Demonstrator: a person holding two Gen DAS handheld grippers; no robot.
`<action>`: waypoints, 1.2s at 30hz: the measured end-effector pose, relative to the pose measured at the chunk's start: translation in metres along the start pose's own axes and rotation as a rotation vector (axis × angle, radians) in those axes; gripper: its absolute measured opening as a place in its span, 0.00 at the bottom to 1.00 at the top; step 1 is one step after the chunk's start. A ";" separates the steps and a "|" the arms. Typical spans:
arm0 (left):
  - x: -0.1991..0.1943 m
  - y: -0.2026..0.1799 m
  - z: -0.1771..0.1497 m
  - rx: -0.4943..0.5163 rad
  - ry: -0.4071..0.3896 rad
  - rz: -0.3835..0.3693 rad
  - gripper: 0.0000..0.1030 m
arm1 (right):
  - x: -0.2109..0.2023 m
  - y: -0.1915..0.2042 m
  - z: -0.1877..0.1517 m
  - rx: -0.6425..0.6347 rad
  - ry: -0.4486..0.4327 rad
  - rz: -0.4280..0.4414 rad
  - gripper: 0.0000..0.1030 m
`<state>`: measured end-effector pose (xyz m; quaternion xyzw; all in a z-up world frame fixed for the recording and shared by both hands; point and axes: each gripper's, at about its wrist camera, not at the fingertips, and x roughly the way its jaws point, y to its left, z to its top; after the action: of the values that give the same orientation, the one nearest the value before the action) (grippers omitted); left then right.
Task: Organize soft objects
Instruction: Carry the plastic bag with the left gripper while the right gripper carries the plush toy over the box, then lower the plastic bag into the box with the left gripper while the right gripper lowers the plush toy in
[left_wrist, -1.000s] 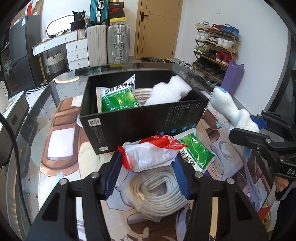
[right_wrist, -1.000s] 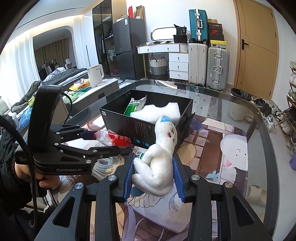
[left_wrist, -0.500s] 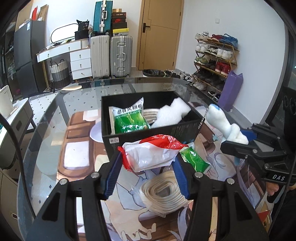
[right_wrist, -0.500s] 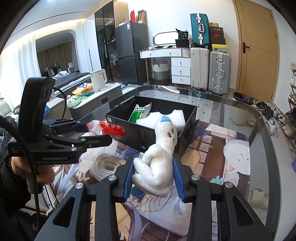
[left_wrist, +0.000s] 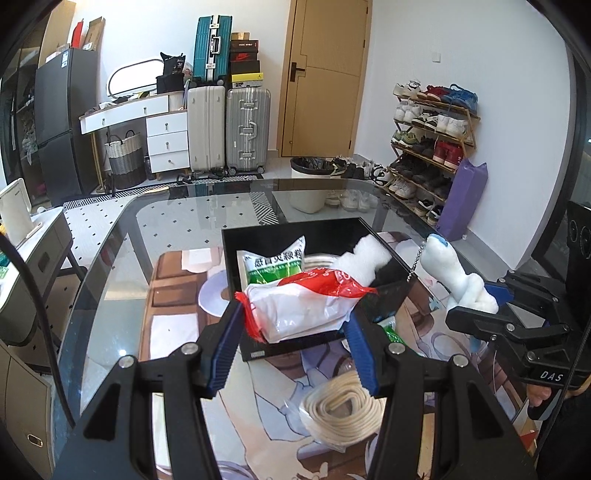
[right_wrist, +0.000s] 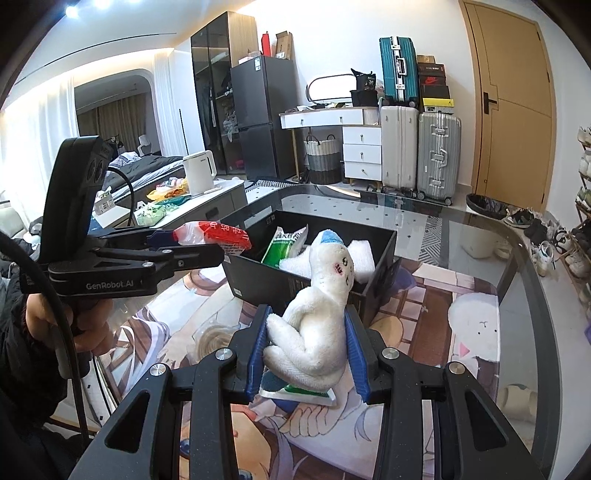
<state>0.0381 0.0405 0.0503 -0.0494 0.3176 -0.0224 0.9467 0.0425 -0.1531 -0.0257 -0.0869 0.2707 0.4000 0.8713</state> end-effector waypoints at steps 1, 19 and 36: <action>0.001 0.001 0.002 0.001 0.000 0.000 0.53 | 0.001 0.000 0.002 -0.005 -0.001 -0.002 0.38; 0.027 0.008 0.025 0.015 0.005 0.019 0.53 | 0.037 -0.006 0.053 -0.040 0.019 -0.003 0.38; 0.059 0.005 0.024 0.033 0.054 0.023 0.53 | 0.091 -0.021 0.072 -0.082 0.095 0.051 0.38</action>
<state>0.0997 0.0429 0.0339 -0.0296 0.3432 -0.0180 0.9386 0.1359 -0.0818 -0.0154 -0.1345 0.2971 0.4281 0.8428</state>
